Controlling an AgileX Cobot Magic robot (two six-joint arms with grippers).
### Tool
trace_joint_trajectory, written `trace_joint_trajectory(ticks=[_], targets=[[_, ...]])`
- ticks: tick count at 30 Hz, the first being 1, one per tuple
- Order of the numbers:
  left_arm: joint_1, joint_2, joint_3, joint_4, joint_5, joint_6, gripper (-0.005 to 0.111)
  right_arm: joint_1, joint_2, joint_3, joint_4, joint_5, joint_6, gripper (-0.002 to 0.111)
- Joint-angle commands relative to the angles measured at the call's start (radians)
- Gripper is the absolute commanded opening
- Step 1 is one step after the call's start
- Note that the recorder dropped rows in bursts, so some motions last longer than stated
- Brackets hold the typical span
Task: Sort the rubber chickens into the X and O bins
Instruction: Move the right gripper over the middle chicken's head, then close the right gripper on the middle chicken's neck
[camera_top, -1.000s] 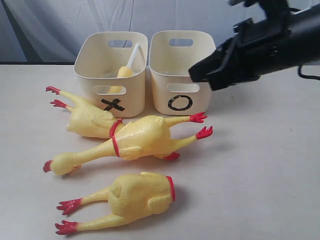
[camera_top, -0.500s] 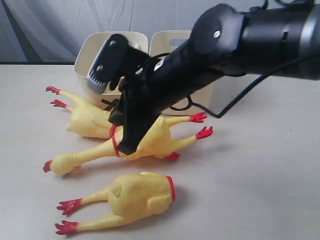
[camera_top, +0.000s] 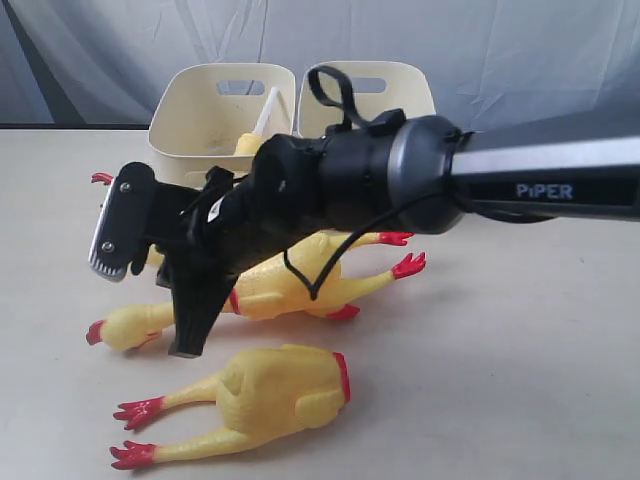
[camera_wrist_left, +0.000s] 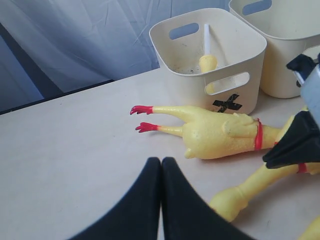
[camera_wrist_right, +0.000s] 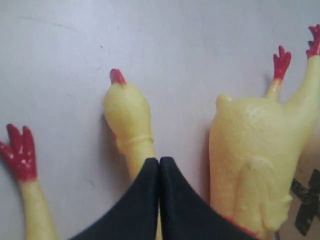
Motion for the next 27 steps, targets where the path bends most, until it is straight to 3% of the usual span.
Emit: trace_joint_trajectory(ticks=[1, 19, 21, 25, 27], targets=[[-0.005, -0.007, 0.005, -0.005, -0.007, -0.009, 0.000, 0.035, 0.052, -0.047, -0.053, -0.085, -0.006, 0.000], [-0.005, -0.007, 0.005, -0.016, -0.007, -0.009, 0.000, 0.059, 0.130, -0.130, -0.169, -0.024, -0.006, 0.001], [-0.005, -0.007, 0.005, -0.017, -0.007, -0.009, 0.000, 0.059, 0.130, -0.130, -0.167, -0.024, -0.004, 0.010], [-0.005, -0.007, 0.005, -0.018, -0.004, -0.009, 0.000, 0.059, 0.130, -0.130, -0.154, -0.038, 0.000, 0.046], [-0.005, -0.007, 0.005, -0.018, -0.004, -0.009, 0.000, 0.059, 0.130, -0.130, -0.154, -0.038, 0.000, 0.056]])
